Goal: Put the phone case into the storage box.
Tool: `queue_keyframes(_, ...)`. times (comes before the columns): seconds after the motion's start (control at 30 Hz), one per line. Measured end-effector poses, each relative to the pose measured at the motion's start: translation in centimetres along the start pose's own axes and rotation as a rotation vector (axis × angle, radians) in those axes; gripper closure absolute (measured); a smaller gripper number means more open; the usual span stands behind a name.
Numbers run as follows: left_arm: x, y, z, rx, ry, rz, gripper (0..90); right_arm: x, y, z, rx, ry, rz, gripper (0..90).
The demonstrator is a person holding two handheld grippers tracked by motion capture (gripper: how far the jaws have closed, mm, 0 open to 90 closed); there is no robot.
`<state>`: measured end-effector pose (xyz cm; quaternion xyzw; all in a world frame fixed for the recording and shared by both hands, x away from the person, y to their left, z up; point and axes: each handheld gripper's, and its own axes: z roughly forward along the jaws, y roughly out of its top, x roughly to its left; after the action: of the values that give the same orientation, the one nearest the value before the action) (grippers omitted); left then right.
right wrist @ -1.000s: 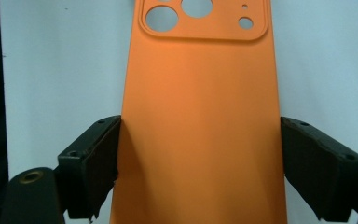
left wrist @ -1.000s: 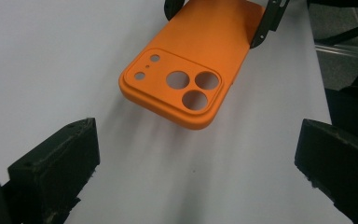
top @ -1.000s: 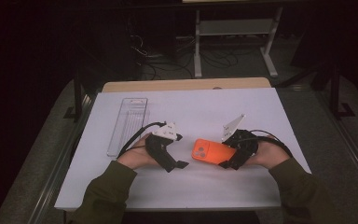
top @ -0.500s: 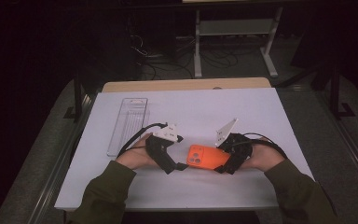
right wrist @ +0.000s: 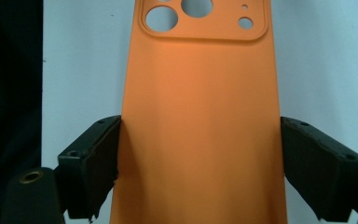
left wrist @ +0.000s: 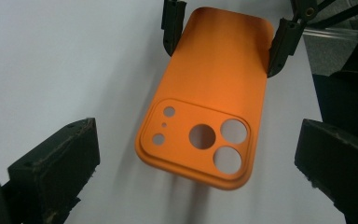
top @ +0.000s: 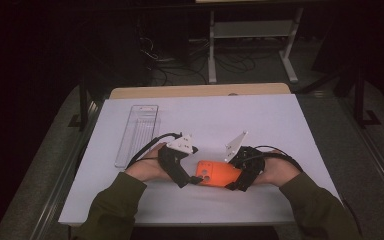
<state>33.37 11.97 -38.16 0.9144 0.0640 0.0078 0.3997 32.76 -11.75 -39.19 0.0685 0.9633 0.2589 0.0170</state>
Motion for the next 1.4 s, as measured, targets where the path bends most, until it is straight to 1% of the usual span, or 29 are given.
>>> queue_keyframes(0.03, 0.0, 0.0, 0.1, 0.001, -0.004, 0.011, 0.0, 0.1, 0.1, 0.0, -0.002, 0.003, -0.005, 15.3)
queue_keyframes(0.13, -0.2, 0.0, 0.4, 0.008, -0.013, 0.014, 0.0, 0.3, 0.4, 0.1, -0.005, 0.011, -0.011, 15.3)
queue_keyframes(0.23, -0.3, 0.1, 0.6, 0.021, -0.029, 0.029, 0.0, 0.5, 0.6, 0.2, -0.007, 0.016, -0.023, 15.3)
queue_keyframes(0.33, -0.6, 0.2, 0.9, 0.021, -0.037, 0.023, 0.0, 0.8, 0.8, 0.3, -0.006, 0.024, -0.029, 15.3)
queue_keyframes(0.4, -0.7, 0.3, 1.1, 0.036, -0.048, 0.035, 0.0, 0.9, 1.0, 0.4, -0.005, 0.026, -0.035, 15.3)
queue_keyframes(0.47, -0.9, 0.3, 1.4, 0.041, -0.050, 0.047, 0.0, 1.1, 1.2, 0.5, -0.006, 0.028, -0.043, 15.3)
queue_keyframes(0.5, -1.0, 0.3, 1.5, 0.047, -0.053, 0.037, 0.0, 1.2, 1.3, 0.5, -0.005, 0.031, -0.046, 15.3)
queue_keyframes(0.53, -1.1, 0.3, 1.7, 0.045, -0.052, 0.039, 0.0, 1.2, 1.4, 0.5, -0.006, 0.031, -0.049, 15.3)
queue_keyframes(0.57, -1.2, 0.4, 1.7, 0.053, -0.057, 0.042, 0.0, 1.3, 1.4, 0.5, -0.008, 0.030, -0.052, 15.3)
queue_keyframes(0.63, -1.3, 0.5, 2.0, 0.059, -0.064, 0.050, 0.0, 1.4, 1.6, 0.5, -0.010, 0.034, -0.050, 15.3)
queue_keyframes(0.67, -1.4, 0.5, 2.1, 0.066, -0.066, 0.057, 0.0, 1.4, 1.6, 0.5, -0.014, 0.033, -0.057, 15.3)
queue_keyframes(0.8, -1.7, 0.6, 2.5, 0.074, -0.071, 0.066, 0.0, 1.6, 1.8, 0.4, -0.018, 0.038, -0.063, 15.3)
queue_keyframes(0.9, -1.9, 0.7, 2.8, 0.094, -0.074, 0.083, 0.0, 1.8, 2.0, 0.4, -0.022, 0.041, -0.065, 15.3)
queue_keyframes(0.97, -1.9, 0.6, 3.1, 0.107, -0.075, 0.083, 0.0, 1.9, 2.1, 0.3, -0.026, 0.039, -0.069, 15.3)
queue_keyframes(1.03, -2.1, 0.6, 3.3, 0.107, -0.075, 0.073, 0.0, 1.9, 2.1, 0.3, -0.024, 0.038, -0.068, 15.3)
queue_keyframes(1.17, -2.2, 0.6, 3.4, 0.115, -0.078, 0.081, 0.0, 2.0, 2.2, 0.3, -0.026, 0.038, -0.072, 15.3)
queue_keyframes(1.27, -2.3, 0.6, 3.5, 0.120, -0.090, 0.080, 0.0, 2.0, 2.3, 0.3, -0.027, 0.034, -0.077, 15.3)
queue_keyframes(1.33, -2.3, 0.6, 3.5, 0.123, -0.092, 0.082, 0.0, 2.0, 2.3, 0.3, -0.030, 0.033, -0.081, 15.3)
queue_keyframes(1.37, -2.4, 0.6, 3.6, 0.125, -0.094, 0.074, 0.0, 1.9, 2.3, 0.3, -0.031, 0.029, -0.083, 15.3)
queue_keyframes(1.4, -2.4, 0.6, 3.6, 0.129, -0.092, 0.079, 0.0, 2.0, 2.3, 0.3, -0.030, 0.029, -0.082, 15.3)
